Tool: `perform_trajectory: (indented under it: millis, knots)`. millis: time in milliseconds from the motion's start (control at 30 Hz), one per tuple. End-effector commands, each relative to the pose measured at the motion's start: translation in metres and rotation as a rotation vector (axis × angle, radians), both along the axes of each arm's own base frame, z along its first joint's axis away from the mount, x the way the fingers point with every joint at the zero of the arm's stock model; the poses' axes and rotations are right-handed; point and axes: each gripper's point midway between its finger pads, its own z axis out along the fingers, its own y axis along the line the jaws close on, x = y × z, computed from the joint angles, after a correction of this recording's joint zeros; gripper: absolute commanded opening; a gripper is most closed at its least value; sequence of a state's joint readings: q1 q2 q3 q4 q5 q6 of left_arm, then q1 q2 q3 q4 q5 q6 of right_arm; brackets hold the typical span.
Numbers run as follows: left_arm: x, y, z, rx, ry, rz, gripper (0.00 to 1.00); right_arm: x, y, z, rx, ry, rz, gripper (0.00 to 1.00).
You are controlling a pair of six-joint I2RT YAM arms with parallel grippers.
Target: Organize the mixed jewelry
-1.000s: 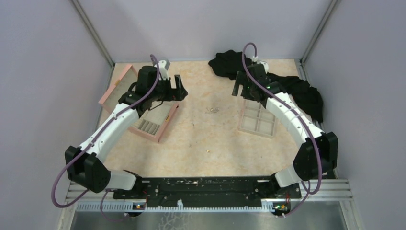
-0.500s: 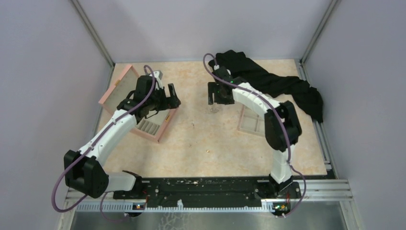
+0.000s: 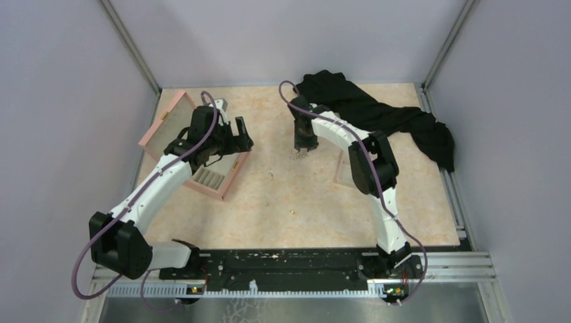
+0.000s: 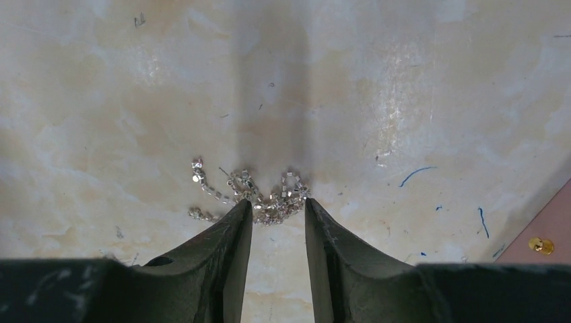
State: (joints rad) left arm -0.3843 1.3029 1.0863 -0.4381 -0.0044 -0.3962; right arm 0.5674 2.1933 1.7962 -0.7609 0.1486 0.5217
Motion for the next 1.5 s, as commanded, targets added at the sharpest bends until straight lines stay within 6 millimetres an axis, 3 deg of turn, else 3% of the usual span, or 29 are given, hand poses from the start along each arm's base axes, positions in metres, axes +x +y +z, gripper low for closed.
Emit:
perform_trajectory:
  millis: [0,533,800,933,1133,1467]
  knots:
    - [0.004,-0.001,0.022,-0.015,-0.058,0.002,0.99,0.004,0.002,0.007,-0.007,-0.027,-0.042,0.35]
    - [0.000,-0.014,0.006,-0.045,0.004,-0.056,0.99,-0.015,0.002,-0.025,-0.020,0.032,-0.059,0.33]
    - [-0.002,-0.014,0.005,-0.047,0.007,-0.055,0.99,-0.010,0.001,-0.006,-0.016,-0.008,-0.064,0.00]
    - [-0.001,-0.016,0.005,-0.063,0.007,-0.056,0.99,-0.008,-0.004,0.026,-0.011,-0.070,-0.064,0.00]
    - [0.004,-0.020,0.009,-0.072,-0.007,-0.067,0.99,-0.013,-0.025,0.101,0.004,-0.228,-0.040,0.00]
    - [0.019,-0.027,0.014,-0.102,-0.010,-0.037,0.99,-0.048,-0.080,0.203,0.042,-0.476,0.031,0.00]
